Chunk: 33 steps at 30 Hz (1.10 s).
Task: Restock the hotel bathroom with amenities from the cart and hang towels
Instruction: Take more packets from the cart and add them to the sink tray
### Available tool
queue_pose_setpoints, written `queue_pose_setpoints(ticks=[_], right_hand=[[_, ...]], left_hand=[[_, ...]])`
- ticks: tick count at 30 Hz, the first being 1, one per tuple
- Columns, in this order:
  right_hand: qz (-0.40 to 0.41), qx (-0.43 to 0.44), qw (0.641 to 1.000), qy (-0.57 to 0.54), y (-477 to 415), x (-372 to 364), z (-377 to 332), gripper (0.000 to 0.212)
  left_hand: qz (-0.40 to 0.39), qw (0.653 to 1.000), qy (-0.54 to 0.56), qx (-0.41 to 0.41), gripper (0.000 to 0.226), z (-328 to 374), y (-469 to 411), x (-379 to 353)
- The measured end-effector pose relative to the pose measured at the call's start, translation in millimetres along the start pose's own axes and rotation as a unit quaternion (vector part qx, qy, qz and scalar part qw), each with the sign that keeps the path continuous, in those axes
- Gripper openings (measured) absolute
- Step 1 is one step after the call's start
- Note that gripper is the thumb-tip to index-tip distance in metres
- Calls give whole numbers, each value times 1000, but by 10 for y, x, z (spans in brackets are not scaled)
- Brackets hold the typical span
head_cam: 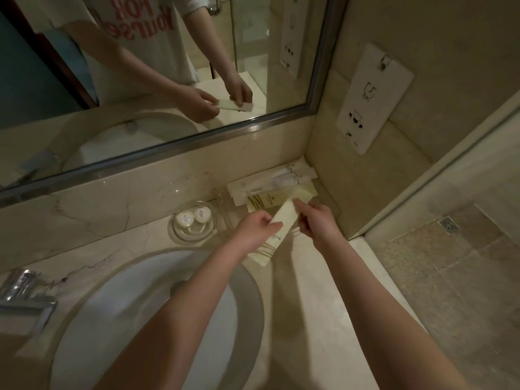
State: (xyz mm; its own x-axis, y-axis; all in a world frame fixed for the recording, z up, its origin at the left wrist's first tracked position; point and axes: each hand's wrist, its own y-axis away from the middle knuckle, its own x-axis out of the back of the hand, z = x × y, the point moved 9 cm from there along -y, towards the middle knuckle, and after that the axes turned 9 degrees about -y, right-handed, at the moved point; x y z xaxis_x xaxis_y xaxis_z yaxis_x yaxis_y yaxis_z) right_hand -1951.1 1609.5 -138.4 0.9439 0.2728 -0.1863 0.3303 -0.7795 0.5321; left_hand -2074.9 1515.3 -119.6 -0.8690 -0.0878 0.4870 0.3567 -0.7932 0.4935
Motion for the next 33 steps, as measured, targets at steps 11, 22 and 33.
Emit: queue_pose_setpoints(ticks=[11,22,33], right_hand=[[177,-95,979,41,-458,513,248,39],[170,-70,960,212,-779,446,140,53],[158,-53,938,305,-686,468,28,46]], left_hand=[[121,957,-261,-40,45,56,-260,15],[191,924,-327,-55,40,-13,-398,38],[204,904,-371,-55,41,30,-357,82]])
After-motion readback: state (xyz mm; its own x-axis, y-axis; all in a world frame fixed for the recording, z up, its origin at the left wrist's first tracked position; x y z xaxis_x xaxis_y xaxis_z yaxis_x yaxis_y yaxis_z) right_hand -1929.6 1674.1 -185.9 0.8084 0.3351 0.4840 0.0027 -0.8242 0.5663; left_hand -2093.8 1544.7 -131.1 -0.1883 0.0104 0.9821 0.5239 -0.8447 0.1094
